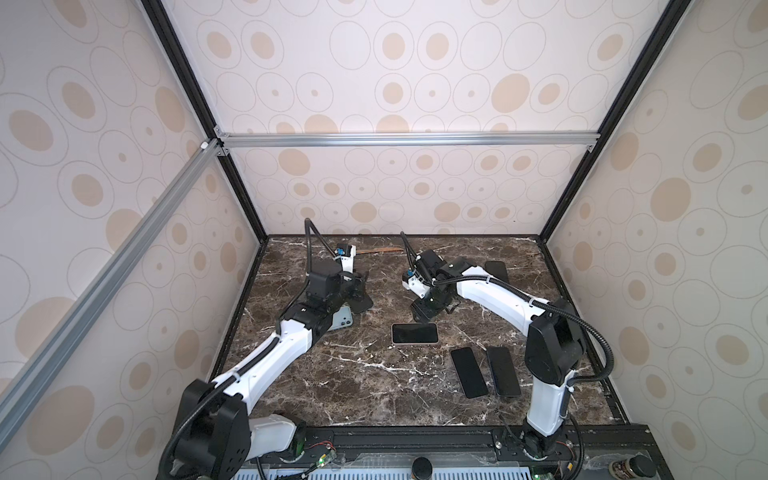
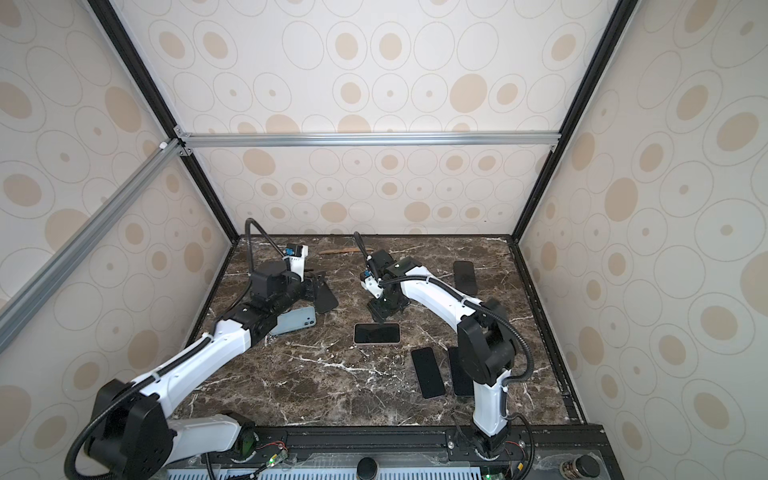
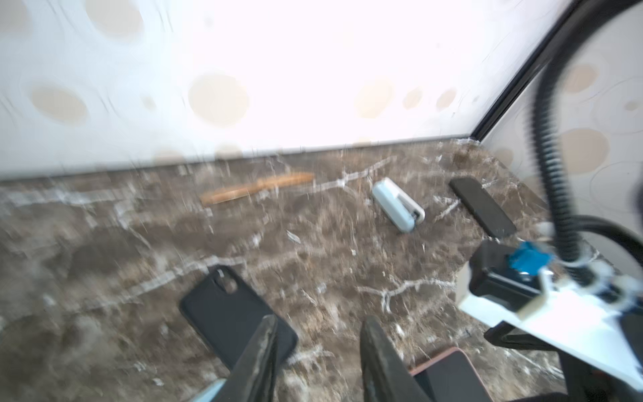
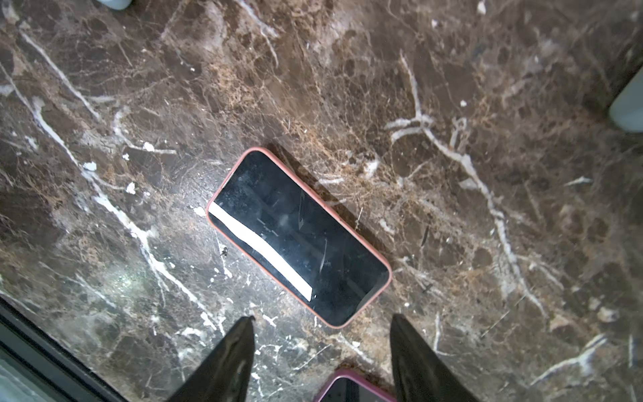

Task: Put the phone into the phone case
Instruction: 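Open both grippers and lift them off the cased phone, then lower the right gripper over the cased phone and grasp its end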

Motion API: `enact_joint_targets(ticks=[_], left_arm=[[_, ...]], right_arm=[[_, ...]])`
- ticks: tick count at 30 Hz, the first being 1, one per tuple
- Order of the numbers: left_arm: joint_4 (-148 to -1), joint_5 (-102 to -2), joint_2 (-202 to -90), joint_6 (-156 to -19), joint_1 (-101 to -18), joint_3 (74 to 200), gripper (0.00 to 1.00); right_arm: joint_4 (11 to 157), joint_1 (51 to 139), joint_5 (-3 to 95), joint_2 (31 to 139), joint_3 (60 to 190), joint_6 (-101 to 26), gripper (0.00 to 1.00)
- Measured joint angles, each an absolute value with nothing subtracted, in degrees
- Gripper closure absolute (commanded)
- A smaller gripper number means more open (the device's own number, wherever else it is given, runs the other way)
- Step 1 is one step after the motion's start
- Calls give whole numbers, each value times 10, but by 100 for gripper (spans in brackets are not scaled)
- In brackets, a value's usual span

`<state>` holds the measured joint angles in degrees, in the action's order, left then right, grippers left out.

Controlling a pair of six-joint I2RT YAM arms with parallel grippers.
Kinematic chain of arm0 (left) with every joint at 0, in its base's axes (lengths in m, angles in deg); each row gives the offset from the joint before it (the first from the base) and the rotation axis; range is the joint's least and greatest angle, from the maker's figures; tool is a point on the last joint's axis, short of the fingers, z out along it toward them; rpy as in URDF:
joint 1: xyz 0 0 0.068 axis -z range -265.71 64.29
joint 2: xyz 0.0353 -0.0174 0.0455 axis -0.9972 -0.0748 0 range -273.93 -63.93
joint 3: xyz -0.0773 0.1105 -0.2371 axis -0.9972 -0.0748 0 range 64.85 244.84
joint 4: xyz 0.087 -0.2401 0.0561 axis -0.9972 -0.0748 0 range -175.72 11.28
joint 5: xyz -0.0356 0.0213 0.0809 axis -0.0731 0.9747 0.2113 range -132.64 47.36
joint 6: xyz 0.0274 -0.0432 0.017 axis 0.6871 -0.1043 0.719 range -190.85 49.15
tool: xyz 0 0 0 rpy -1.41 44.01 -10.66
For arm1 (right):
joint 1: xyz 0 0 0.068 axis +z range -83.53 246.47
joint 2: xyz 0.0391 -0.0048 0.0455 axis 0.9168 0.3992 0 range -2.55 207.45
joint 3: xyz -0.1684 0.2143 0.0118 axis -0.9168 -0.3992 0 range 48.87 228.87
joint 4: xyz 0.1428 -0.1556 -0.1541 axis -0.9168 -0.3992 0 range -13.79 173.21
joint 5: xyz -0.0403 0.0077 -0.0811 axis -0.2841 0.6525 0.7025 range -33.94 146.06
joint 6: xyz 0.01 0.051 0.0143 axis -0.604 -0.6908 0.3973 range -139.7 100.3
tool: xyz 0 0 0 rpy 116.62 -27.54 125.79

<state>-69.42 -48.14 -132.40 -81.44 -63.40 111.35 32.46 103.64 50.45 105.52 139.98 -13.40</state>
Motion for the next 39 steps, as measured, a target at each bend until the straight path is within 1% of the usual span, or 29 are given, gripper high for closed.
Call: enact_joint_targets(ticks=[3, 6, 11, 17, 21, 24, 25, 26, 27, 33, 39], left_arm=[[-648, -477, -1263, -772, -636, 1055, 41], [-596, -475, -1203, -744, -639, 998, 27], [-525, -469, -1129, -712, -639, 939, 19], [-507, -462, -1125, -684, -640, 940, 10], [-516, -470, -1138, -675, -642, 945, 6], [-523, -482, -1145, -673, -642, 950, 4], [-525, -486, -1147, -673, -642, 952, 4], [-527, -488, -1150, -672, -642, 954, 3], [-529, -491, -1153, -671, -642, 956, 3], [-541, -499, -1161, -671, -645, 962, 2], [-542, -500, -1161, -670, -647, 962, 2]], right_arm=[[366, 1036, 501, 1032, 1366, -94, 33], [399, 1036, 495, 1012, 1332, -51, 33], [448, 1036, 473, 1010, 1295, 12, 32], [476, 1036, 437, 1010, 1275, 82, 29], [494, 1036, 427, 1010, 1263, 118, 25], [499, 1035, 428, 1010, 1258, 138, 19], [499, 1035, 429, 1010, 1258, 144, 15], [500, 1034, 429, 1011, 1258, 150, 6], [497, 1033, 428, 1013, 1260, 154, 0], [472, 1021, 425, 1062, 1306, 173, 0], [461, 1016, 427, 1090, 1315, 189, 0]])
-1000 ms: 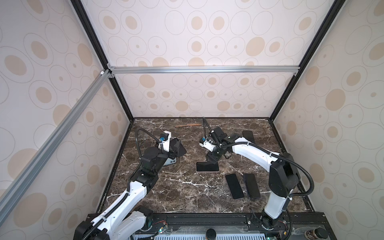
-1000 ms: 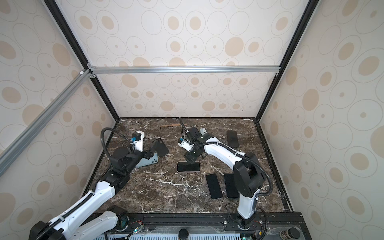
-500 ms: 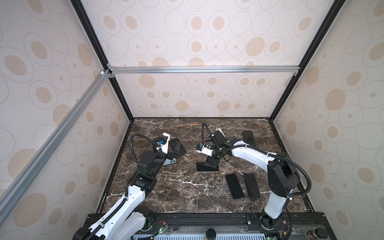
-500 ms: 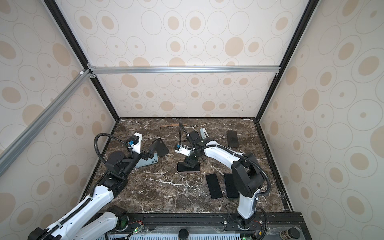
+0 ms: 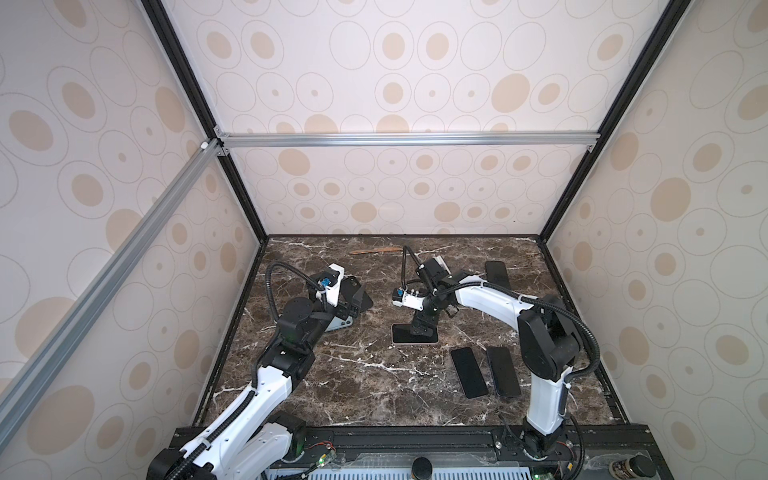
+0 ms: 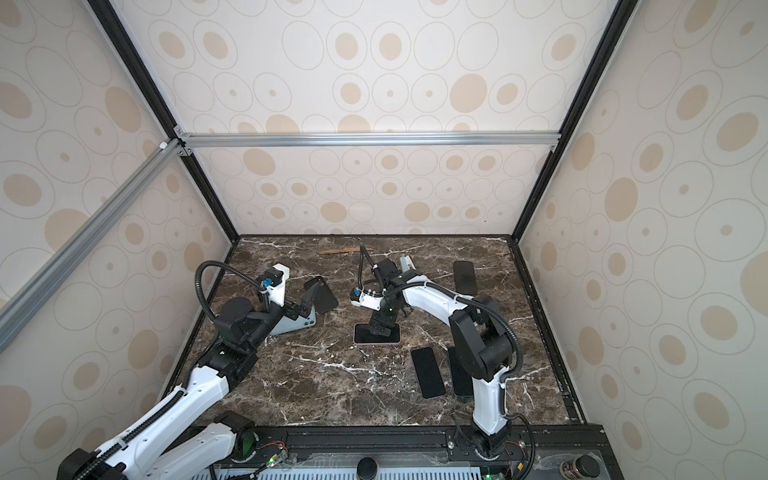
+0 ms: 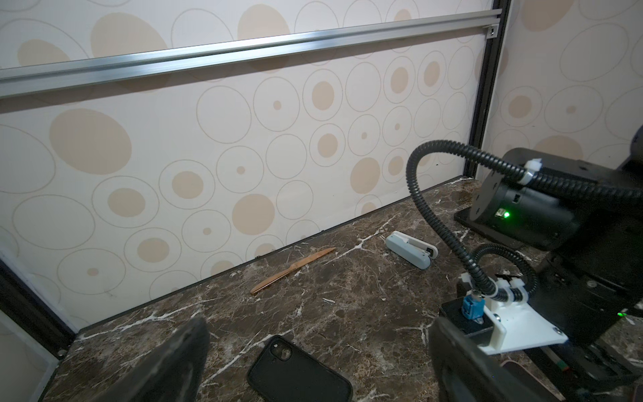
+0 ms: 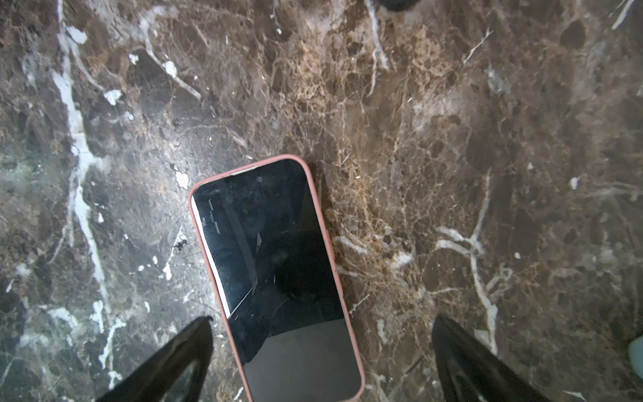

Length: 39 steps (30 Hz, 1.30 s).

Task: Put the phone into the phone case
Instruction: 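Lower the right gripper over the cased phone and grasp its end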

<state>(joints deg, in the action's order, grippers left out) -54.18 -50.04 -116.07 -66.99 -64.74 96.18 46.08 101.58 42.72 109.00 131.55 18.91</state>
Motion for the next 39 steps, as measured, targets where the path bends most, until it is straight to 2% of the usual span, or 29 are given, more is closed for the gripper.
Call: enact_joint_targets(ticks=[22, 39], left_arm=[[-545, -502, -1171, -670, -650, 966, 1], [-548, -502, -1177, -670, -652, 970, 1]], right_arm=[[403, 1016, 414, 1154, 1343, 233, 0], [406, 1023, 428, 1154, 1331, 237, 5]])
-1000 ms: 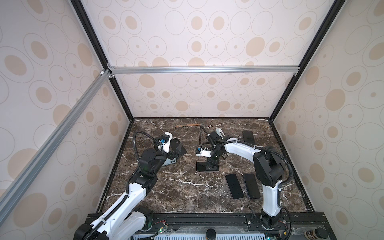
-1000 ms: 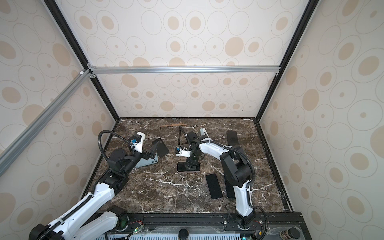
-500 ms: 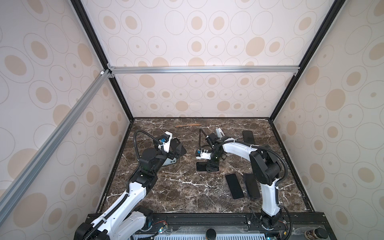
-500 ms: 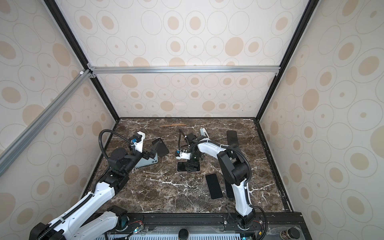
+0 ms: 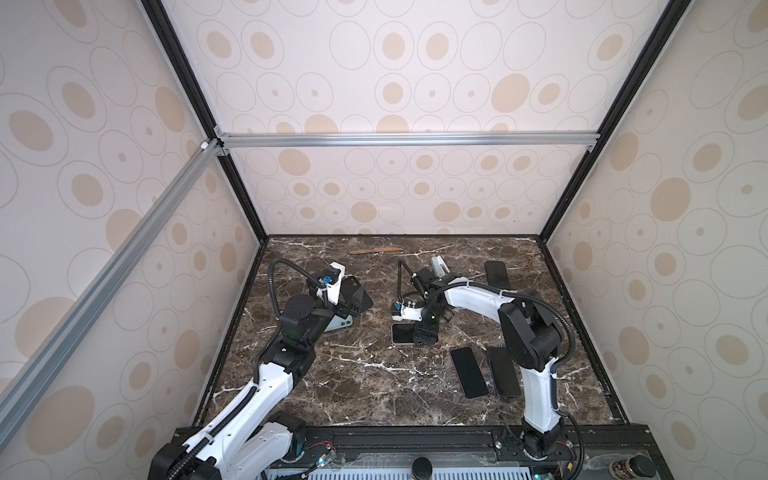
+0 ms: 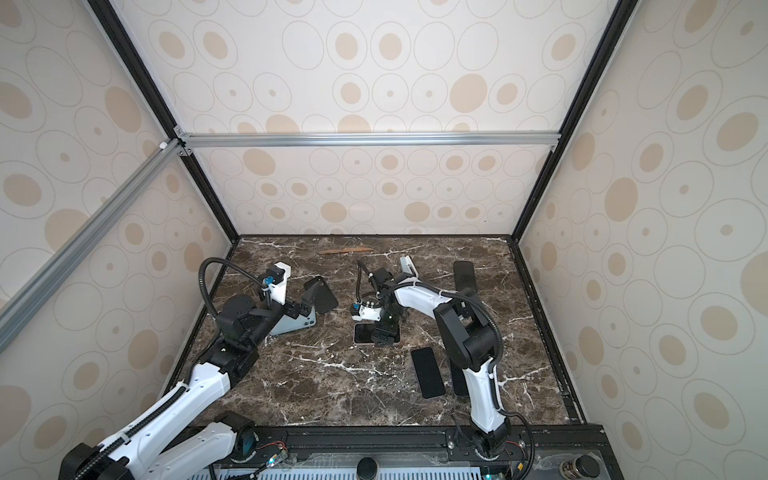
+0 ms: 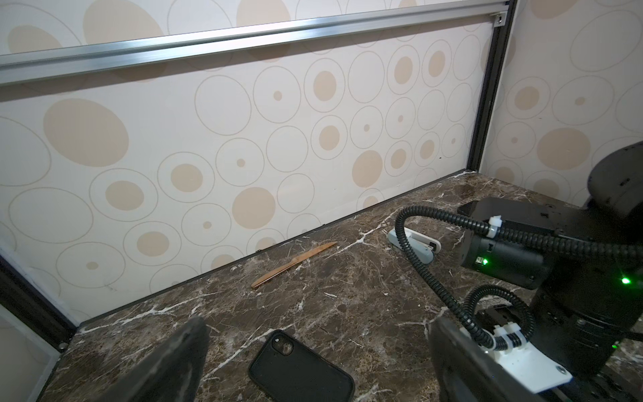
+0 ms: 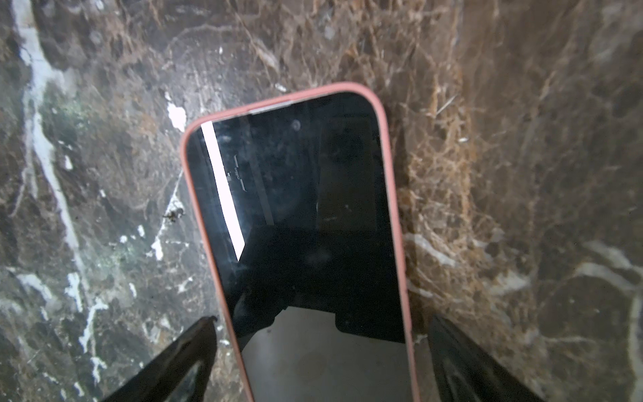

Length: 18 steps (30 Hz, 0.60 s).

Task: Put the phone into the phone case
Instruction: 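Lower the right gripper over the cased phone and grasp its end, then carry the cased phone with the right gripper toward the far phones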

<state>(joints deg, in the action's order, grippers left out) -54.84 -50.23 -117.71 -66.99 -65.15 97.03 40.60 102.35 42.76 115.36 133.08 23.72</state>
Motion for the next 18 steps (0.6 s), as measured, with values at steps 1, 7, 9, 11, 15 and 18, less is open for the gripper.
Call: enact_joint_targets(ticks=[1, 7, 9, 11, 15, 18], left_arm=[[-548, -503, -1177, -670, -652, 970, 1], [-548, -503, -1177, -670, -652, 970, 1], [-548, -503, -1177, -670, -652, 970, 1], [-548, -503, -1177, -670, -652, 970, 1], [-548, -503, -1177, -670, -653, 970, 1], [-548, -503, -1177, -670, -654, 970, 1]], right_arm=[[408, 1025, 433, 1153, 1330, 237, 5], [426, 1035, 468, 1148, 1318, 240, 7], [434, 1037, 475, 1145, 1311, 242, 9], [440, 1038, 479, 1141, 1305, 241, 10], [449, 1038, 478, 1135, 1294, 233, 16], [449, 1038, 478, 1134, 1293, 228, 17]])
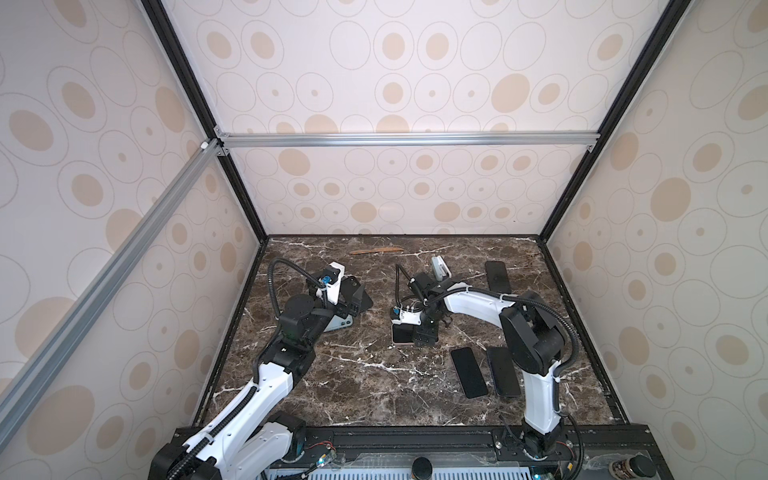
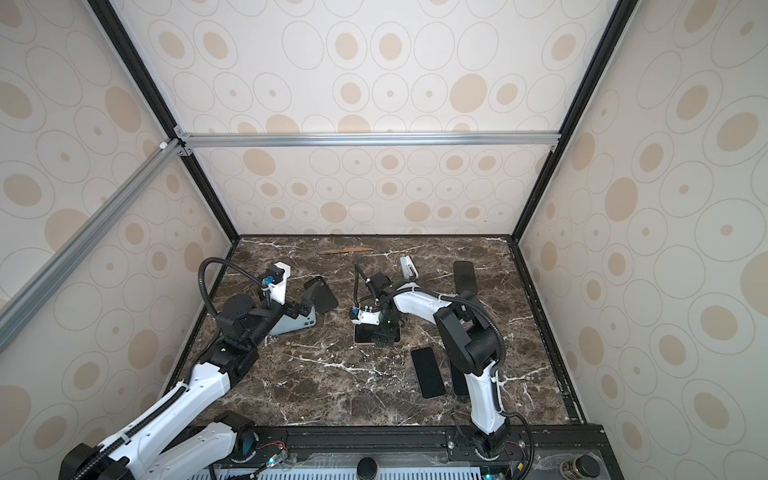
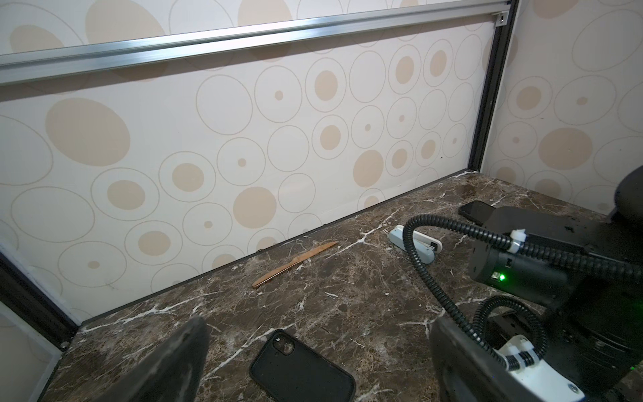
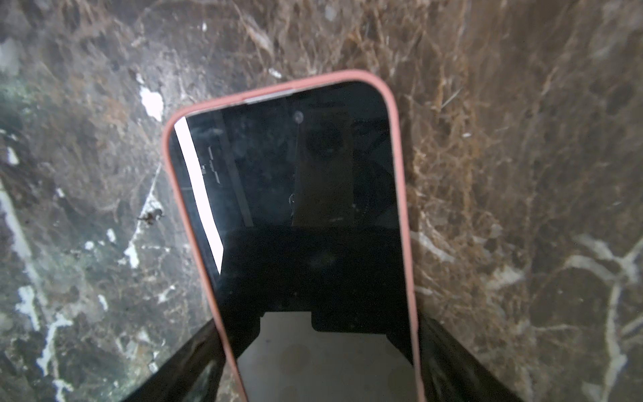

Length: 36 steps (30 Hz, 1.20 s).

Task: Put the phone into the phone case
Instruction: 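Carry the cased phone with the right gripper toward the far phones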

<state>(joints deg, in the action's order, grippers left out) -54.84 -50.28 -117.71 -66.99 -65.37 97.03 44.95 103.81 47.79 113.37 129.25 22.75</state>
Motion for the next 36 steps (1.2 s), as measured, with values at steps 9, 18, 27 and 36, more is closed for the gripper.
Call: enact_joint_targets(ticks=[9, 18, 27, 36], left_arm=[[-548, -503, -1177, -670, -655, 970, 1], [-548, -503, -1177, -670, -655, 970, 1], [-548, -505, -1177, -670, -658, 970, 1], [-548, -505, -1176, -670, -658, 970, 1]], right_arm=[[456, 1028, 494, 1130, 1289, 159, 26], [459, 952, 538, 1112, 1269, 46, 28], [434, 852, 574, 1115, 1280, -80, 28], [392, 761, 573, 1175, 1373, -202, 30]])
